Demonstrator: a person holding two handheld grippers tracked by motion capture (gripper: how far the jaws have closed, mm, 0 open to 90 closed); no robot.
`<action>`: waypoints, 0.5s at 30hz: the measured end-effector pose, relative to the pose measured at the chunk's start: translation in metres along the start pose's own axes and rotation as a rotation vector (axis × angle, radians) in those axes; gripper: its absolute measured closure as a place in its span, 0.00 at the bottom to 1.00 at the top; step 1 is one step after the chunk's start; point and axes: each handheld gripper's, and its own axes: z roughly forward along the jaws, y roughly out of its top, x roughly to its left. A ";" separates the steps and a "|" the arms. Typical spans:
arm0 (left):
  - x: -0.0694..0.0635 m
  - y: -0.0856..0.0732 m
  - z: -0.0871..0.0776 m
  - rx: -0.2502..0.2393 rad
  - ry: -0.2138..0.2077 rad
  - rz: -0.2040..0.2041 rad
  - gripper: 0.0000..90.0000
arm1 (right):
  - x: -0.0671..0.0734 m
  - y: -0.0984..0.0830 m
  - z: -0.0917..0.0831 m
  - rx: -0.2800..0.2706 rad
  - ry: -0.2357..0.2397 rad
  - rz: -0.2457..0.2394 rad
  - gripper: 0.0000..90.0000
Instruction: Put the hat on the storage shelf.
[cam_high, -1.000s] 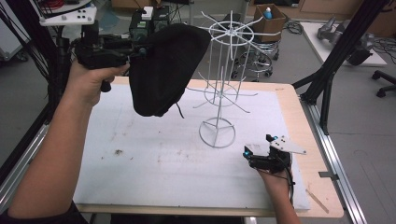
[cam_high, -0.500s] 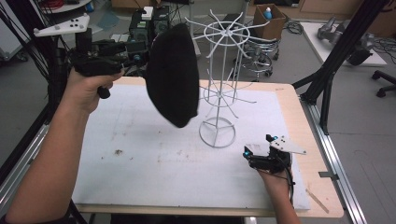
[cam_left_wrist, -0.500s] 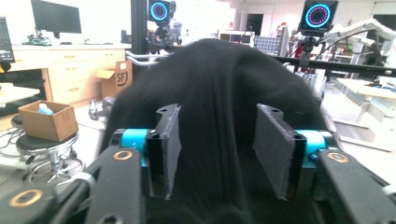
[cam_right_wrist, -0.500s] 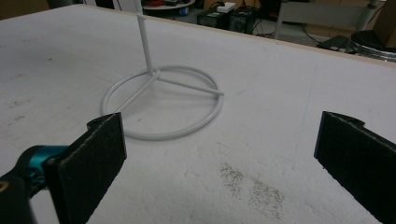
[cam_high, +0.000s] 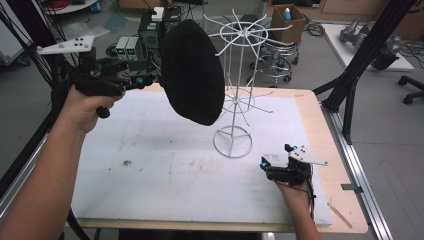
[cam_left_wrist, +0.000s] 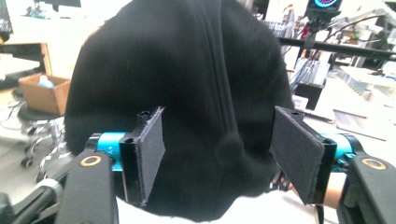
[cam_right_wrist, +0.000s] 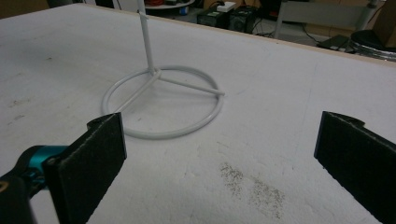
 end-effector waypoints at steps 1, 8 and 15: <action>0.000 -0.004 -0.002 -0.002 0.004 -0.003 0.37 | 0.000 0.000 0.000 0.001 0.000 0.001 0.01; -0.009 -0.033 -0.018 0.026 0.012 -0.005 0.34 | 0.001 0.000 -0.001 0.002 0.001 0.003 0.01; -0.016 -0.092 -0.032 0.053 0.100 -0.037 0.32 | 0.000 0.000 0.000 0.002 0.001 -0.001 0.01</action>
